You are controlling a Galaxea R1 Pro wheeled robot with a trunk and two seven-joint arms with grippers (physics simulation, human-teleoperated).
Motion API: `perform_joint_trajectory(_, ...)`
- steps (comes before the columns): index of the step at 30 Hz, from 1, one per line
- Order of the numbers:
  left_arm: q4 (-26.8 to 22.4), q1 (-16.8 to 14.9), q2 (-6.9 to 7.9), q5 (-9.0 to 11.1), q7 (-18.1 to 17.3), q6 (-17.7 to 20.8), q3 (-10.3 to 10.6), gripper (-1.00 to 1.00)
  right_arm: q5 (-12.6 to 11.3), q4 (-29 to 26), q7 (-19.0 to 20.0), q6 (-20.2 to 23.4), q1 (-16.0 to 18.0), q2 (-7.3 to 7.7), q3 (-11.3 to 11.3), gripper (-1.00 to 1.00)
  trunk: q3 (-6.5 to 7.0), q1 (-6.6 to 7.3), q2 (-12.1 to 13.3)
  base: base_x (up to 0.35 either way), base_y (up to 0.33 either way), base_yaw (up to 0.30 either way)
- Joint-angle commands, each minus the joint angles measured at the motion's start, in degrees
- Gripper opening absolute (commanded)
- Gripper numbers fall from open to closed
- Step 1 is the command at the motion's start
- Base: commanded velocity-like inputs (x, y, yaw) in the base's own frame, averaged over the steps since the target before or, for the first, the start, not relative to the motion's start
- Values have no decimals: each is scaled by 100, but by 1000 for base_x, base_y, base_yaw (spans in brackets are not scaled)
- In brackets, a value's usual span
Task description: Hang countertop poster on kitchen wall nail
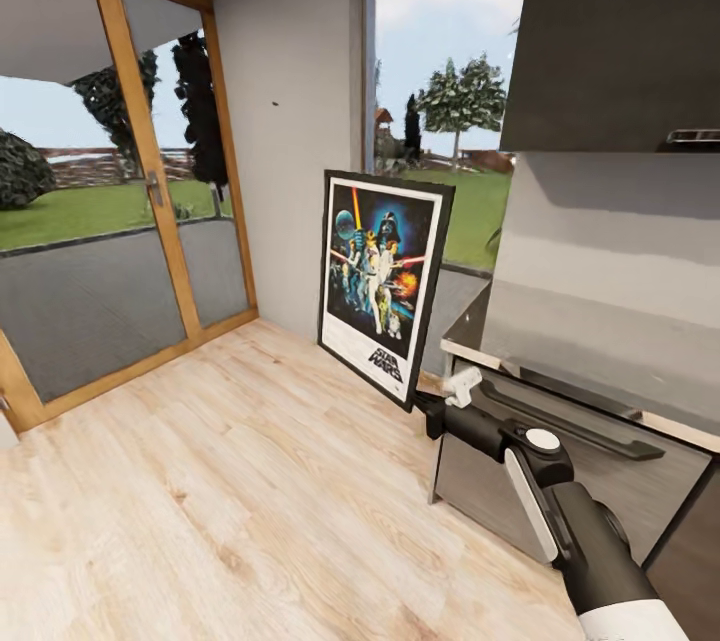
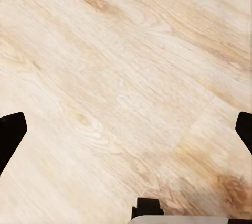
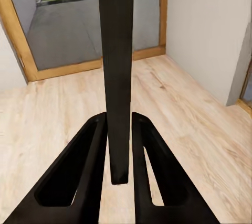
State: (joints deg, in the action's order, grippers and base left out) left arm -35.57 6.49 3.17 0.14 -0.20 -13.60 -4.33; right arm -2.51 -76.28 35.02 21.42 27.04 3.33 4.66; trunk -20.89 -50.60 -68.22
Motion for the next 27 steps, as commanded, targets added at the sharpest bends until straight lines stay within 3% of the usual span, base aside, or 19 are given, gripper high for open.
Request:
perform_joint_trajectory(1, -22, 2, 1, 3, -7, -1, 2, 100, -112, 17, 102, 54, 4, 11, -67, -100, 13, 22, 38, 0, 0, 0)
perform_joint_trajectory(3, -89, 2, 32, 8, -54, 13, 15, 100, -258, 63, 428, 52, 4, 31, -220, -100, 49, 66, 118, 0, 0, 0)
perform_joint_trajectory(4, -290, 2, 103, 12, -285, 33, 22, 100, -333, 87, 683, 54, 4, 62, -305, -100, 67, 88, 158, 0, 0, 0)
perform_joint_trajectory(8, -677, 2, 283, 175, -749, 254, 23, 100, -390, 105, 870, 55, 4, 104, -364, -100, 139, 176, 319, 0, 0, 0)
perform_joint_trajectory(10, -778, 2, 355, 368, -897, 425, 22, 100, -406, 109, 922, 55, 4, 115, -378, -100, 175, 220, 399, 0, 0, 0)
perform_joint_trajectory(15, -690, 2, 426, 555, -1015, 541, 12, 100, -417, 106, 1000, 53, 4, 128, -388, -100, 264, 330, 599, 0, 0, 0)
perform_joint_trajectory(27, -481, 2, 456, 627, -1060, 568, 20, 100, -393, 111, 1045, 40, 4, 124, -379, -100, 480, 593, 1081, 0, 0, 0)
